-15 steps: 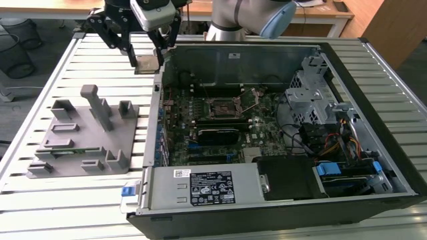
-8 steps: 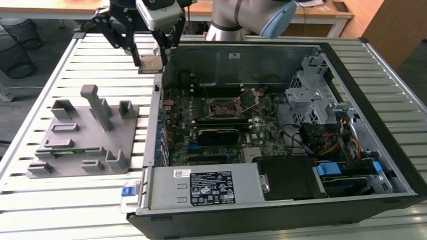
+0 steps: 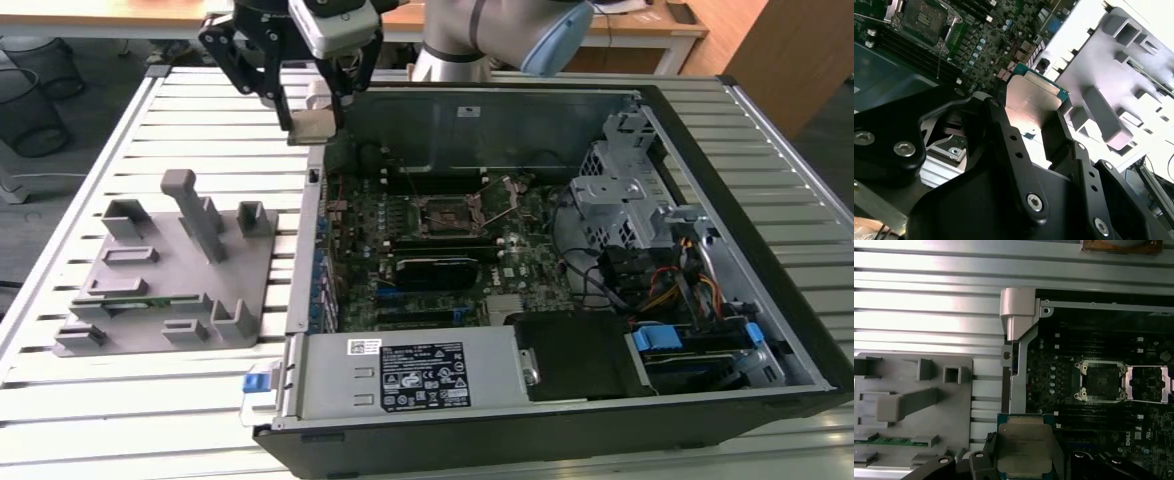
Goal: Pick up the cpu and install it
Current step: 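Pick up the cpu and move it towards the insertion slot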
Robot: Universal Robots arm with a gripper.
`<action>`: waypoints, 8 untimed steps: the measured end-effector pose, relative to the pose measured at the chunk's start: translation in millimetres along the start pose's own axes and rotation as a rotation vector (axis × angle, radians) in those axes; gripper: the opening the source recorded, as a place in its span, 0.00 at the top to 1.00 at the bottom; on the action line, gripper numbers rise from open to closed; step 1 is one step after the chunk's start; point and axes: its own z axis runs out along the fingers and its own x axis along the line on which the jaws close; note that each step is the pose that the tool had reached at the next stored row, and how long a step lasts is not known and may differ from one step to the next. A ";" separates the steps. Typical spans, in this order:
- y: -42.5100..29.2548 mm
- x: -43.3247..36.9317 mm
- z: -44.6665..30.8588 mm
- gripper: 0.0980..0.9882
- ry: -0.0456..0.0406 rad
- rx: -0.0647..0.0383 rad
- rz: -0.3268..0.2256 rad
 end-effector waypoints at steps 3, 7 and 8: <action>0.9 -3.7 0.1 0.52 0.0001 0.000 0.000; 1.6 -7.8 0.2 0.52 0.0001 0.000 0.000; 1.8 -8.6 0.2 0.52 0.0001 0.000 0.000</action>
